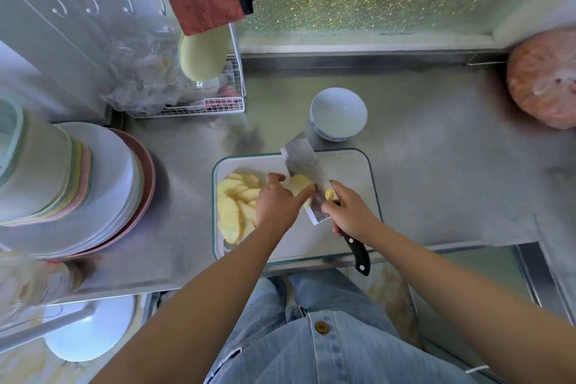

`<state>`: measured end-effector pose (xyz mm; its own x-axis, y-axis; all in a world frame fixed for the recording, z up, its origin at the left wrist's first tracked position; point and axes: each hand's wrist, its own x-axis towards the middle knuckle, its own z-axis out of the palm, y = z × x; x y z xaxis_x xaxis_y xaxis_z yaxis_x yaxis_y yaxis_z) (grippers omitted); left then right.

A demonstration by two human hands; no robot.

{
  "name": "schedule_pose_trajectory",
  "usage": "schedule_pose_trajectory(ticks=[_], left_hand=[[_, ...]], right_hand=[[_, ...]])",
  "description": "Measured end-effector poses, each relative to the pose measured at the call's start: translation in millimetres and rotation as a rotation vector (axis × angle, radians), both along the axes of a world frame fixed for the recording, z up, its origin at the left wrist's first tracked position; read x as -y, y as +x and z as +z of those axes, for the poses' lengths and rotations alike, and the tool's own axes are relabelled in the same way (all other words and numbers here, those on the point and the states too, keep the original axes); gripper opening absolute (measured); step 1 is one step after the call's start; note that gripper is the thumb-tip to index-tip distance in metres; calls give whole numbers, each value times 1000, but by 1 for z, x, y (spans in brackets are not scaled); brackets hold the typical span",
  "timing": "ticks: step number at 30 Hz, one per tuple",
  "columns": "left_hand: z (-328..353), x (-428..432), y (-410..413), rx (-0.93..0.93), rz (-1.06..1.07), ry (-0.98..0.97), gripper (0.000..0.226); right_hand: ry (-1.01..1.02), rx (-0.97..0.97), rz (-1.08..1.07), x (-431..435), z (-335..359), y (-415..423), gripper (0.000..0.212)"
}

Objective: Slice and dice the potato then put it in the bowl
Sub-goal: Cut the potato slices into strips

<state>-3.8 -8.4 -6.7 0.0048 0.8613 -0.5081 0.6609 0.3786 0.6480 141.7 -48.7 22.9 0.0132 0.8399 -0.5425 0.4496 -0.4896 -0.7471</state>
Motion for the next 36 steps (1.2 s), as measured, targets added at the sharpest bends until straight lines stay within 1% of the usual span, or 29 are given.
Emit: schedule_pose_trajectory(ticks=[3,7,8,9,11,13,14,15,17,19,21,23,26,29,33,36], left_hand=[[-8,-5,6,-67,29,-4,63],[-18,-10,16,-178,-47,-67,46],[-19,-10,19,-195,-69,-61,39],[-19,-9,22,-209,-90,-50,32],[-17,-9,23,-243,-132,-10,22],[-11,-8,18,-271,-114,92,16],[-9,-9,11,-276,-76,168,14],[-7,-9,2,-281,-28,251,13],[-5,-9,-22,-321,75,366,15],[-7,-6,-50,-390,160,361,23],[-9,4,-72,-452,196,291,31],[-13,18,-83,-479,203,180,43],[-18,36,-84,-394,282,46,57],[-21,42,-85,-291,341,40,54],[-21,42,-93,-270,368,96,50],[-21,44,-100,-253,387,135,34]], right_hand=[[-19,5,-26,0,7,20,10],[-63,56,-111,4,7,47,32],[-73,56,-117,4,5,53,33],[-68,55,-114,4,3,57,28],[-56,51,-79,4,0,63,3],[-28,64,-29,2,-1,64,19],[-27,60,-4,0,-3,63,21],[-17,62,25,-1,-5,62,18],[-10,50,70,-4,-9,56,11],[-9,42,80,-10,-13,47,11],[-9,29,81,-15,-14,36,18],[-22,20,94,-19,-14,26,16],[-43,3,100,-24,-16,13,20],[-46,2,129,-28,-20,2,17],[-44,31,139,-30,-25,-6,19],[-41,57,132,-29,-26,-8,18]])
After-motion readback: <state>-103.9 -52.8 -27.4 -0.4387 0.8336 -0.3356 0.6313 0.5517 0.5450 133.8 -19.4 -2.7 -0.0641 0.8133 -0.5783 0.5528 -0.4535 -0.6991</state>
